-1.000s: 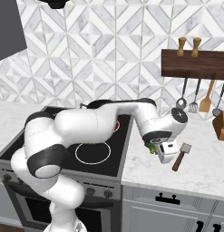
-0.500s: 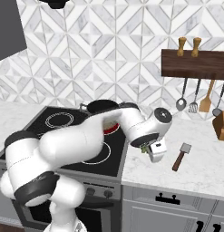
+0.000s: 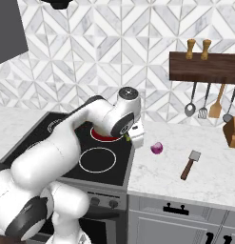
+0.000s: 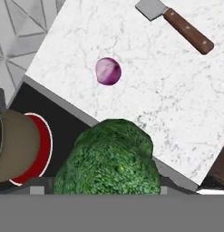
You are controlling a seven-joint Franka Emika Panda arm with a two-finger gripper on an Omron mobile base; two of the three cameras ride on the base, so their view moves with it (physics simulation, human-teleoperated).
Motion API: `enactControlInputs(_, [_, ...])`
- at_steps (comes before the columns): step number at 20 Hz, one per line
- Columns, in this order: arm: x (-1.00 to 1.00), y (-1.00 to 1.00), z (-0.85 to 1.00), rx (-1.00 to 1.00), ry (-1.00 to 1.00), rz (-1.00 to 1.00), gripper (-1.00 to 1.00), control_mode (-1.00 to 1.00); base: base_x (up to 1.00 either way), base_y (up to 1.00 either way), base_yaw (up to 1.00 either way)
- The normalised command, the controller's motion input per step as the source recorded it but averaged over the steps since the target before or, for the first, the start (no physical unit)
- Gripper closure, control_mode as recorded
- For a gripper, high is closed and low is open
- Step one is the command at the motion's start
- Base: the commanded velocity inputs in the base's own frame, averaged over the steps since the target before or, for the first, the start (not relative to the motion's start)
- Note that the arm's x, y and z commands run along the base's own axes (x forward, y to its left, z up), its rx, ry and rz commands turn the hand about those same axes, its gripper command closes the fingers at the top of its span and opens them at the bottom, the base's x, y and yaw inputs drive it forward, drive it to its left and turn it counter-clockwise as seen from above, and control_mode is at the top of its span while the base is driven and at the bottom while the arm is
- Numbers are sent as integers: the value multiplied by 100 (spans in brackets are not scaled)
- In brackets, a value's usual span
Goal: Put the broccoli and onion in the pot. Retrieve the spatula and lightly stir the vegetables in the pot.
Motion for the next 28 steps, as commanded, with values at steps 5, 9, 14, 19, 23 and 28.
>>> enactControlInputs(5, [59,77,30,-17,9,2,100,-100,0,0,0])
enactControlInputs(9, [87,32,29,-17,32,23,100,-100,0,0,0])
enactControlInputs(14, [80,3,49,-7,23,24,100,-100,0,0,0])
enactControlInputs(19, [96,22,8,0,5,20,100,-100,0,0,0])
enactControlInputs(23, [93,40,-6,0,0,21,100,-100,0,0,0])
enactControlInputs(28, [67,30,-45,0,0,17,100,-100,0,0,0])
